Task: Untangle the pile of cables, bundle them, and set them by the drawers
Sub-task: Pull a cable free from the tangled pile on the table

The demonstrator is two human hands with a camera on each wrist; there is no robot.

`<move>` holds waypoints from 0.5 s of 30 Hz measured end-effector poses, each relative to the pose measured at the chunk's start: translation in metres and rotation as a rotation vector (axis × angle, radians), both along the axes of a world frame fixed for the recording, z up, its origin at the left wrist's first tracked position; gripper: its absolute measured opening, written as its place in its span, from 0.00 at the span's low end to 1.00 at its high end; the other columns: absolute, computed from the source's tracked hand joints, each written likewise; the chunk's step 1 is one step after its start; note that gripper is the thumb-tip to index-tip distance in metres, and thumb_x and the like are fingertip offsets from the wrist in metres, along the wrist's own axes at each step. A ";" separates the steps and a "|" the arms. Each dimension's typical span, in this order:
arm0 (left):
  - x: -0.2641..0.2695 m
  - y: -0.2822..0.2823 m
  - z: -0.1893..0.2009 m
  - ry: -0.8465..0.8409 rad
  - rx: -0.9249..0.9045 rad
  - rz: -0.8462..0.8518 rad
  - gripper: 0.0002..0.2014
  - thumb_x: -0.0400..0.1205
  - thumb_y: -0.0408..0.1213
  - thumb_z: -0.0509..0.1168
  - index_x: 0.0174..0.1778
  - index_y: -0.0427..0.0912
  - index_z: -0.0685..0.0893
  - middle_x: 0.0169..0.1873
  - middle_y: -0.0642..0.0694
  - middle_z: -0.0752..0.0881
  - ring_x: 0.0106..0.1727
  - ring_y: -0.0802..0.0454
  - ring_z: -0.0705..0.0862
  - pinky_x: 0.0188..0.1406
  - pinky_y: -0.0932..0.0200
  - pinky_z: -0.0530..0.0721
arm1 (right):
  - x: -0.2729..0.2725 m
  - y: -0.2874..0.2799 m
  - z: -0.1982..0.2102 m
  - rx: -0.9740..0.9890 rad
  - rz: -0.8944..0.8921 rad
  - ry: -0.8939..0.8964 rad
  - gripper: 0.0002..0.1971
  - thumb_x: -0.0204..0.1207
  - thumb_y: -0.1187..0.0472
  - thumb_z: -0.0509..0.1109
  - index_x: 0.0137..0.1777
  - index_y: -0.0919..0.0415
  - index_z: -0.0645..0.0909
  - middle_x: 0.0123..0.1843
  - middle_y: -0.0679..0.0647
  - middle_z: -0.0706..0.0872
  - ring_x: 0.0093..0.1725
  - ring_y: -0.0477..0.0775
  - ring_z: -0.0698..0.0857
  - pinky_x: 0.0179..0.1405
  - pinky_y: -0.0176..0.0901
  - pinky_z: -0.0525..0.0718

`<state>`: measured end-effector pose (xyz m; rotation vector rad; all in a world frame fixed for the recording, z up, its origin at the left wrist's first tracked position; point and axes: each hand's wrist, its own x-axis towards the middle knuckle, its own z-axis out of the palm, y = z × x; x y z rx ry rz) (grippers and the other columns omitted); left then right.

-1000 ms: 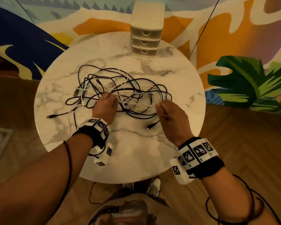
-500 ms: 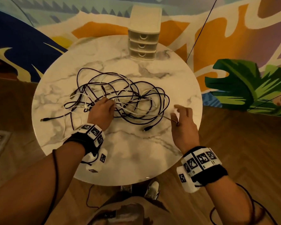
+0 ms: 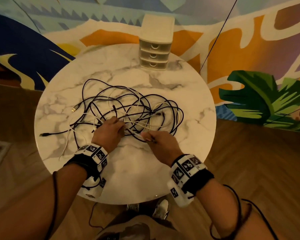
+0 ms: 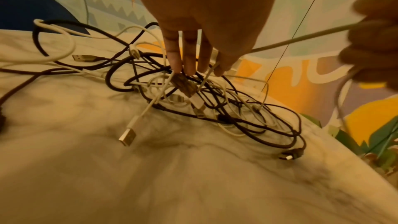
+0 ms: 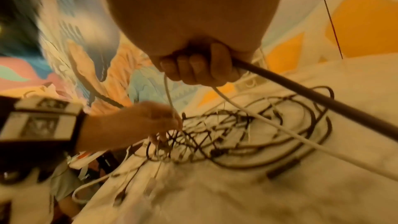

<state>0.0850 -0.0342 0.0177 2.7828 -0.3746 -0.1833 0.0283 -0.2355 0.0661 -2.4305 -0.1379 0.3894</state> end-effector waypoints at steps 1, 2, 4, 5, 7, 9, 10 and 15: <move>0.004 0.003 -0.001 -0.032 0.003 -0.004 0.10 0.83 0.41 0.62 0.54 0.43 0.85 0.55 0.44 0.79 0.55 0.42 0.80 0.44 0.51 0.81 | 0.002 -0.005 0.010 0.028 -0.005 -0.076 0.23 0.85 0.48 0.57 0.24 0.45 0.64 0.25 0.44 0.70 0.34 0.49 0.73 0.34 0.41 0.68; 0.010 0.004 0.000 -0.085 0.004 -0.012 0.10 0.81 0.41 0.64 0.52 0.42 0.86 0.54 0.42 0.79 0.54 0.41 0.79 0.45 0.50 0.81 | 0.005 -0.010 0.017 0.057 -0.021 -0.155 0.24 0.85 0.50 0.58 0.24 0.44 0.62 0.24 0.42 0.68 0.32 0.46 0.71 0.32 0.40 0.66; 0.021 0.006 0.002 -0.190 0.030 -0.048 0.11 0.78 0.43 0.68 0.51 0.42 0.87 0.55 0.40 0.79 0.53 0.38 0.78 0.46 0.47 0.81 | 0.013 -0.020 0.031 0.078 -0.056 -0.257 0.24 0.85 0.50 0.58 0.25 0.43 0.61 0.23 0.41 0.66 0.28 0.43 0.67 0.28 0.40 0.64; 0.023 0.006 0.002 -0.197 0.070 -0.081 0.13 0.77 0.45 0.69 0.54 0.44 0.86 0.57 0.39 0.79 0.54 0.38 0.78 0.49 0.45 0.80 | 0.015 -0.023 0.035 0.074 -0.055 -0.275 0.23 0.85 0.49 0.57 0.25 0.44 0.61 0.23 0.42 0.66 0.27 0.43 0.66 0.28 0.42 0.63; 0.022 0.005 -0.005 -0.119 0.171 -0.135 0.21 0.76 0.49 0.69 0.64 0.48 0.80 0.65 0.41 0.76 0.61 0.38 0.75 0.56 0.42 0.76 | 0.014 -0.024 0.038 0.047 -0.016 -0.266 0.23 0.84 0.46 0.55 0.25 0.44 0.61 0.24 0.43 0.67 0.28 0.46 0.68 0.30 0.44 0.63; 0.017 0.005 -0.017 -0.006 0.264 -0.122 0.26 0.79 0.51 0.65 0.73 0.52 0.71 0.74 0.44 0.69 0.71 0.39 0.68 0.66 0.41 0.70 | 0.009 -0.023 0.038 0.042 -0.005 -0.293 0.22 0.84 0.46 0.55 0.25 0.42 0.61 0.24 0.42 0.67 0.30 0.48 0.69 0.33 0.42 0.64; 0.014 0.007 -0.023 0.035 0.305 -0.105 0.27 0.80 0.52 0.62 0.76 0.54 0.67 0.77 0.45 0.64 0.75 0.40 0.64 0.69 0.41 0.67 | 0.007 -0.025 0.038 0.065 -0.033 -0.310 0.23 0.84 0.49 0.57 0.25 0.42 0.60 0.24 0.42 0.66 0.29 0.46 0.68 0.33 0.42 0.63; 0.015 0.025 -0.027 0.201 0.461 0.011 0.27 0.83 0.56 0.52 0.79 0.55 0.61 0.82 0.45 0.54 0.80 0.39 0.55 0.75 0.38 0.57 | 0.015 -0.064 0.042 0.295 -0.367 -0.400 0.23 0.83 0.52 0.61 0.24 0.51 0.65 0.21 0.46 0.67 0.25 0.42 0.64 0.28 0.41 0.63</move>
